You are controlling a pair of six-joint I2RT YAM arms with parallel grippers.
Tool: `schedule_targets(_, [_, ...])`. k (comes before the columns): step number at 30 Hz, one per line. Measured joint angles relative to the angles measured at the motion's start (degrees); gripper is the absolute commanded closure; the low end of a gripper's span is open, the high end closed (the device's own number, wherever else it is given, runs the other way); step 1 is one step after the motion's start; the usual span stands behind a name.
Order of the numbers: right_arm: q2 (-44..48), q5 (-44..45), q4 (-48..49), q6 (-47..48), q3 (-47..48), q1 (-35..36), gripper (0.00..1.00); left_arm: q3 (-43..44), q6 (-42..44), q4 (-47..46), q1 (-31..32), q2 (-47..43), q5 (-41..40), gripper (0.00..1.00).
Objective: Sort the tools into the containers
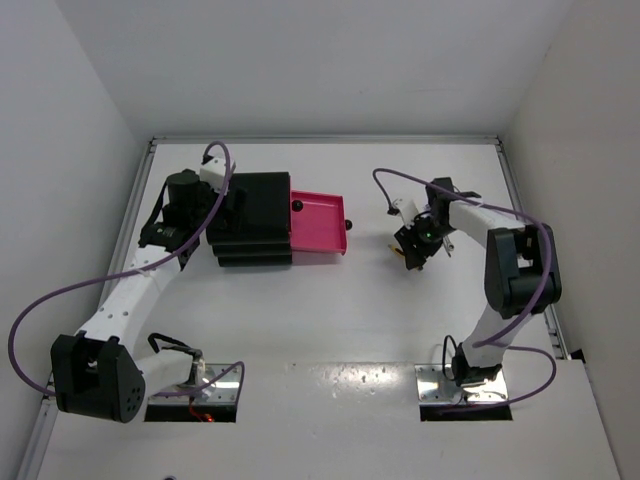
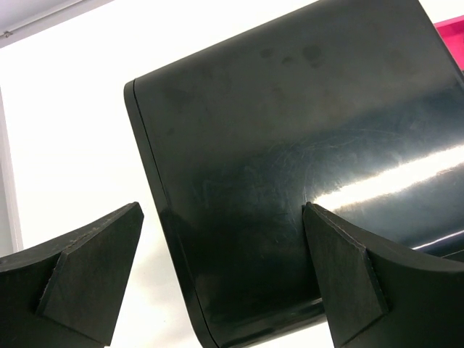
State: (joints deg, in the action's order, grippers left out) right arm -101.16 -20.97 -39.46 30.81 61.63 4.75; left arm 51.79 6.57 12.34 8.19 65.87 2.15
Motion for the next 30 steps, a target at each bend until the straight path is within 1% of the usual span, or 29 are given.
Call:
schedule_targets(11, [-0.2, 7.1, 5.3, -2.8, -0.7, 1.2, 0.49, 0.0, 0.0, 0.0, 0.0, 0.0, -0.7, 0.0])
schedule_targets(23, [-2.1, 7.5, 6.0, -3.5, -0.6, 3.3, 0.49, 0.0, 0.0, -0.2, 0.0, 0.0, -2.0, 0.0])
schedule_targets(26, [-3.0, 8.7, 6.2, -3.9, -0.6, 4.1, 0.51, 0.0, 0.0, -0.2, 0.0, 0.0, -2.2, 0.0])
schedule_targets(29, [-3.9, 10.2, 6.6, -4.3, -0.6, 5.0, 0.56, 0.0, 0.0, -0.2, 0.0, 0.0, -2.2, 0.0])
schedule_targets(30, [-4.2, 10.5, 6.6, -4.4, -0.6, 5.3, 0.62, 0.0, 0.0, -0.2, 0.0, 0.0, -2.3, 0.0])
